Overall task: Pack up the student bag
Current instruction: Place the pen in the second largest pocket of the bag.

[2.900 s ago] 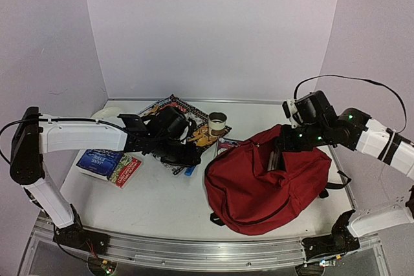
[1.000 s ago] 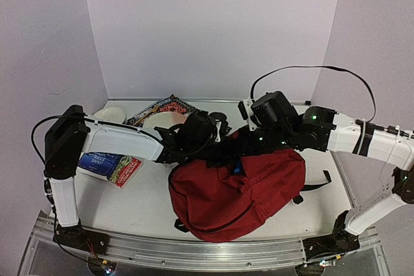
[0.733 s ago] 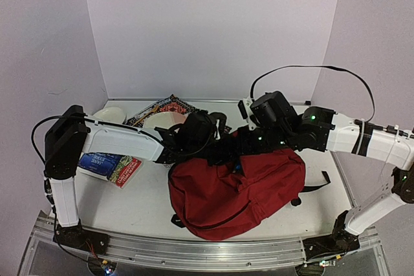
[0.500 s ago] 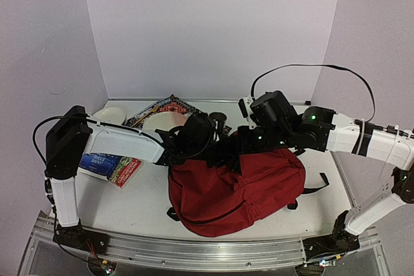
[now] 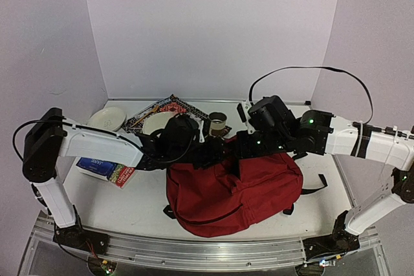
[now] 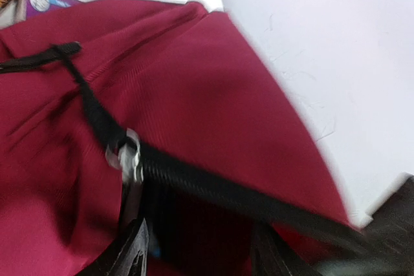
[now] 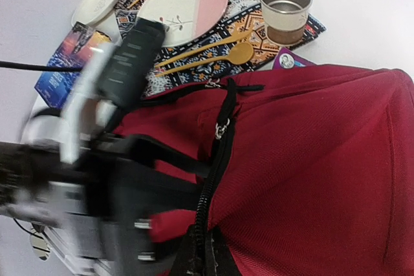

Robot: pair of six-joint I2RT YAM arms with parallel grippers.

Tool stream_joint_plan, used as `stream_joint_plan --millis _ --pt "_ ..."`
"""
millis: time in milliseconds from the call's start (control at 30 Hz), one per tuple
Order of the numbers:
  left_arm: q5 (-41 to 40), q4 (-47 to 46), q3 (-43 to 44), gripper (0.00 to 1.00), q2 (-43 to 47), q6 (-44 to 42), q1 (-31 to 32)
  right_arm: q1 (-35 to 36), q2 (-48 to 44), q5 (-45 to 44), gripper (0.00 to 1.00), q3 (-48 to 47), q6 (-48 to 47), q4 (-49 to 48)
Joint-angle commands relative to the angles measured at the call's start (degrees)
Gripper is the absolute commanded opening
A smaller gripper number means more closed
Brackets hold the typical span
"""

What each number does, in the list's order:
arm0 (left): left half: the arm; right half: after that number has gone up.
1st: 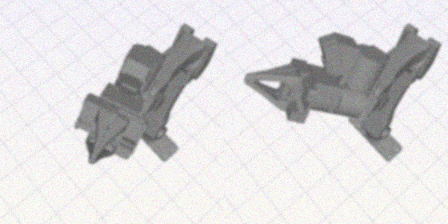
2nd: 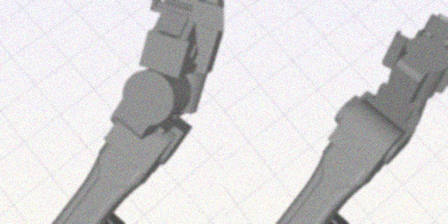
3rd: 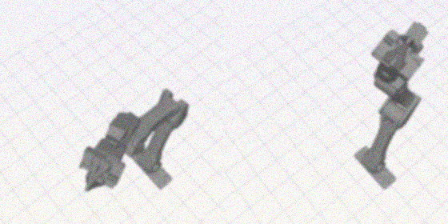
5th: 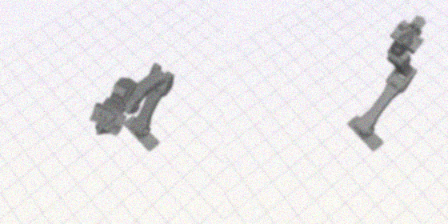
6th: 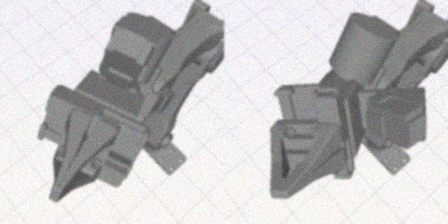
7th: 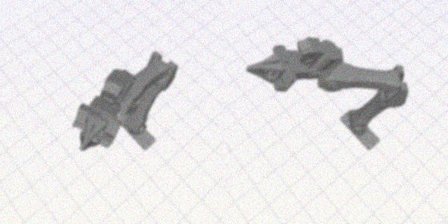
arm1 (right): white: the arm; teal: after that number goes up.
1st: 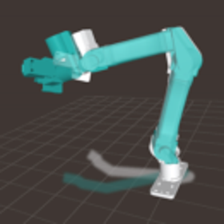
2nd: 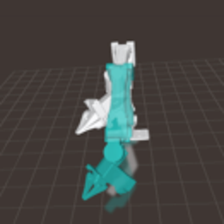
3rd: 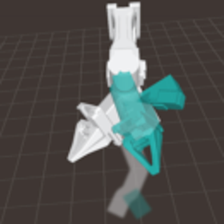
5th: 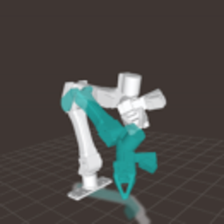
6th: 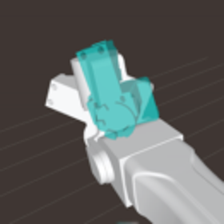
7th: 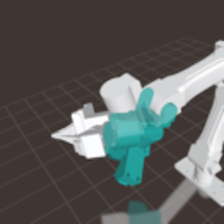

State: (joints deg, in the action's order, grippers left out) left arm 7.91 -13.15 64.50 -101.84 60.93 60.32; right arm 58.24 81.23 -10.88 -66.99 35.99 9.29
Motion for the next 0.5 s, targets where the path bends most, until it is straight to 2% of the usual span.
stream_joint_plan --millis 0,167,467 --pt "-2.9 -1.7 -5.1 0.57 8.7 -3.0 -0.3 0.4 0.0 -1.8 0.00 1.4 -0.4 -1.6" --pt "-6.5 4.5 -7.7 0.66 13.4 -5.5 -0.6 0.5 1.7 -0.6 0.00 2.4 -0.5 -1.6" --pt "-6.3 9.7 -9.1 0.71 14.1 -7.8 -5.4 0.7 7.0 0.7 0.00 6.0 0.8 -2.0"
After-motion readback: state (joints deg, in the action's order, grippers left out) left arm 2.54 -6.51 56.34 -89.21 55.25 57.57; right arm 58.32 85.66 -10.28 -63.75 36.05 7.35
